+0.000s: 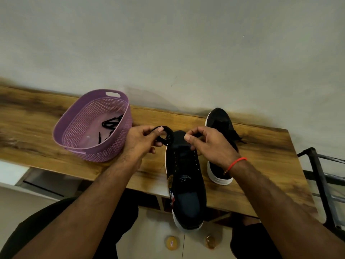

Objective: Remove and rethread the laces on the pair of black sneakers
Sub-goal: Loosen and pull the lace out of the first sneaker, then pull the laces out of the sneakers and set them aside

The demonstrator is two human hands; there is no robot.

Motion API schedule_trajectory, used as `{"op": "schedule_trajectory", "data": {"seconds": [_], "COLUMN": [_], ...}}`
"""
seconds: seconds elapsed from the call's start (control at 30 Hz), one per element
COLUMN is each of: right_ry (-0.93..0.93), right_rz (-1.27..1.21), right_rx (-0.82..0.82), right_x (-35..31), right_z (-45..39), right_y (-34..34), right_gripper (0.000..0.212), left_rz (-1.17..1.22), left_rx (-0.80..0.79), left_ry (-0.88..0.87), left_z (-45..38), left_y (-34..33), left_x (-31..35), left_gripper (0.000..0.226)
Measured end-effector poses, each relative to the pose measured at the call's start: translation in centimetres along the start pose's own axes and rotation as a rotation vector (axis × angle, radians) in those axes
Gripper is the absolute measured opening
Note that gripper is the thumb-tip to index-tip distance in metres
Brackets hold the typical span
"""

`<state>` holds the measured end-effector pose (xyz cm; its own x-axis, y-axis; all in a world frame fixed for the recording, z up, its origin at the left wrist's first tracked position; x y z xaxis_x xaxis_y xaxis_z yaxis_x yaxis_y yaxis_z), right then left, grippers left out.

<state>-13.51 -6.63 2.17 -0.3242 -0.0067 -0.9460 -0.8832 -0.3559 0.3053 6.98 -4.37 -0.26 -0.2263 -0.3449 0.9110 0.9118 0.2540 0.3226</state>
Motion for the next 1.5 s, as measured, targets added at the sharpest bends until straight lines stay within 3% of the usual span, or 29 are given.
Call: {"op": "schedule_trajectory", "data": {"seconds": [0.13, 0.3, 0.4, 0.47, 0.53, 0.67, 0.73, 1.03, 1.17, 1.27, 1.37, 1.5], "right_ry": [0.042, 0.021, -0.031, -0.102, -0.165, -0.241, -0.267, -0.171, -0.106, -0.115, -0.264, -0.416], "right_rz": [0.155, 0.409, 0.507, 0.486, 0.496, 0.484, 0.426, 0.186, 0.189, 0.447, 0.625, 0.629], "right_rx": [0.005, -0.126, -0.206, -0.258, -0.309, -0.356, -0.304, 0.013, 0.098, 0.142, 0.124, 0.093], "right_x": [0.2, 0.1, -0.2, -0.2, -0.1, -0.1, 0.1, 0.4, 0.1, 0.2, 0.6, 1.4], "right_z": [-0.1, 0.1, 0.6, 1.0, 1.3, 1.5, 1.3, 0.3, -0.1, -0.1, 0.2, 1.1], "right_y": [0.8, 1.3, 1.3, 1.3, 1.1, 0.6, 0.4, 1.8, 3.1, 4.9, 7.0, 8.4], "right_gripper": [0.005, 0.028, 0.045, 0.049, 0.050, 0.040, 0.033, 0.012, 0.005, 0.008, 0.016, 0.026], "left_rz": [0.260, -0.157, -0.297, -0.434, -0.594, -0.653, -0.709, -0.690, -0.705, -0.746, -0.785, -0.838], "left_rx": [0.162, 0.243, 0.195, 0.083, -0.131, -0.714, -0.815, -0.284, -0.267, -0.251, -0.222, -0.191], "left_ry": [0.303, 0.334, 0.226, 0.122, 0.061, 0.269, 0.255, -0.115, -0.163, -0.169, -0.185, -0.253], "left_z": [-0.4, -1.7, -0.6, 1.0, 2.7, 4.4, 4.5, 2.7, 2.5, 2.4, 2.5, 2.2], "left_y": [-1.4, -1.6, -1.9, -2.3, -2.3, -0.7, -0.4, -2.1, -2.4, -2.5, -2.8, -3.0], "left_x": [-3.5, -5.0, -3.1, -1.7, -0.1, 2.3, 2.2, 0.8, 0.1, -0.1, -0.2, -0.5], "left_gripper": [0.001, 0.039, 0.044, 0.052, 0.061, 0.109, 0.116, 0.070, 0.057, 0.050, 0.045, 0.030]}}
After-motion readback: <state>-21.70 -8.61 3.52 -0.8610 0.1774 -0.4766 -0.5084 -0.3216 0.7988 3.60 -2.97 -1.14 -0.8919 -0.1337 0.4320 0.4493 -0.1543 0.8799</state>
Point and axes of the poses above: each hand's wrist, its own z-axis away from the middle knuckle, its own y-axis out of the back of the hand, x = y × z, the point moved 1 cm from there along -z, towards the middle knuckle, and after that the axes turned 12 degrees about -z, right-handed, at the moved point
